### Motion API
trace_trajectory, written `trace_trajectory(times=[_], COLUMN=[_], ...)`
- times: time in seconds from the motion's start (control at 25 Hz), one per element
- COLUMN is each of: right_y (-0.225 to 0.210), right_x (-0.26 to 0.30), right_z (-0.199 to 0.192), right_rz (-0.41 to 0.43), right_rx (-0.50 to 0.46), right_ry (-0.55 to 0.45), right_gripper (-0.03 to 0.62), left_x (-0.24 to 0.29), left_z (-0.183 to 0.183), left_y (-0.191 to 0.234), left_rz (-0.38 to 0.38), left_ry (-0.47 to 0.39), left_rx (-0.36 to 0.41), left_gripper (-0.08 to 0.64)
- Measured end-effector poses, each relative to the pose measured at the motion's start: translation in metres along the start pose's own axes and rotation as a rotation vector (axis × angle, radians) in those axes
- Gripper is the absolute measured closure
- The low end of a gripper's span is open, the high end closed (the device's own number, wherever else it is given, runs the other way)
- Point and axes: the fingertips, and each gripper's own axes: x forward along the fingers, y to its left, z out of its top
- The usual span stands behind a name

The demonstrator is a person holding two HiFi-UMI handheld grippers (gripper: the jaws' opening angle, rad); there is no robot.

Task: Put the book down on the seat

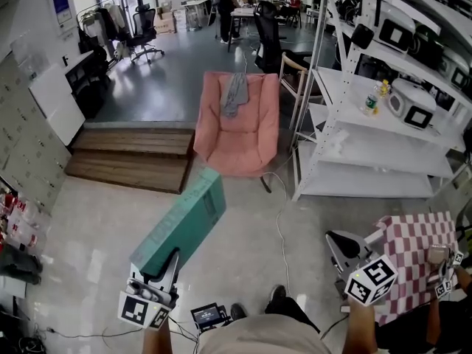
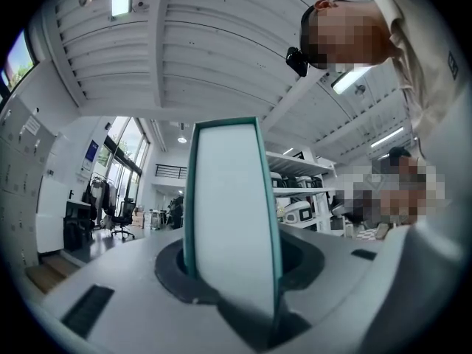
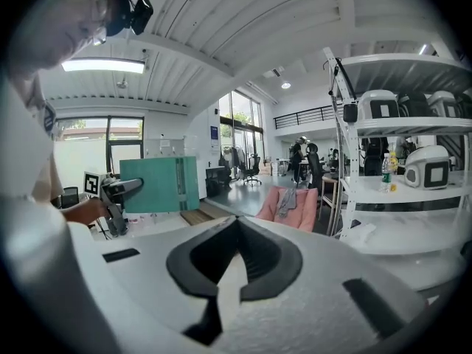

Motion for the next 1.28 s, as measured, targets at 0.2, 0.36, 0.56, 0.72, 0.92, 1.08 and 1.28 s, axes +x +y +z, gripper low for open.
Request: trace_trajectory(times=[0.2,0.36,0.56,0.72,0.92,1.08,1.28], right_y=[-0.029,-0.05,-0.078,-0.089,-0.107,-0.129,-0.15], right_x=[0.018,0.04,0.071,0.094,0.118,0.136,0.162], right_z=[0.005,0.014,0.019,0.023,0.021,0.021,0.017], right_rz=[0.005,0.045,0.091,0.118,0.155,0.174,0.23], right_rx=[0.016,0.018,0.018,0.018,0.024,0.035,0.046], right_ry=[-0.01,-0.022,-0.009,-0.01,0.01,0.021,0.039], right_gripper=[0.598,0.598,0.598,0.598,0.598,0.598,0.598], left_x=[0.026,0.044,0.073,0.09,0.114,0.134,0.162], left_z=[-0.002,-0.001,-0.006,-0.019,-0.028,-0.031,-0.041], left_y=[-0.002,-0.002,-0.002,0.002,0.006,0.005,0.0], left_rz=[0.008,0.035,0.07,0.084,0.105,0.125,0.151], left_ry=[0.006,0.015,0.026,0.043,0.059,0.067,0.086], left_rx=[0.0,0.013,0.007,-0.002,-0.017,-0.016,-0.025], left_gripper=[0.401,0.402,0.401,0.4,0.4,0.402,0.402])
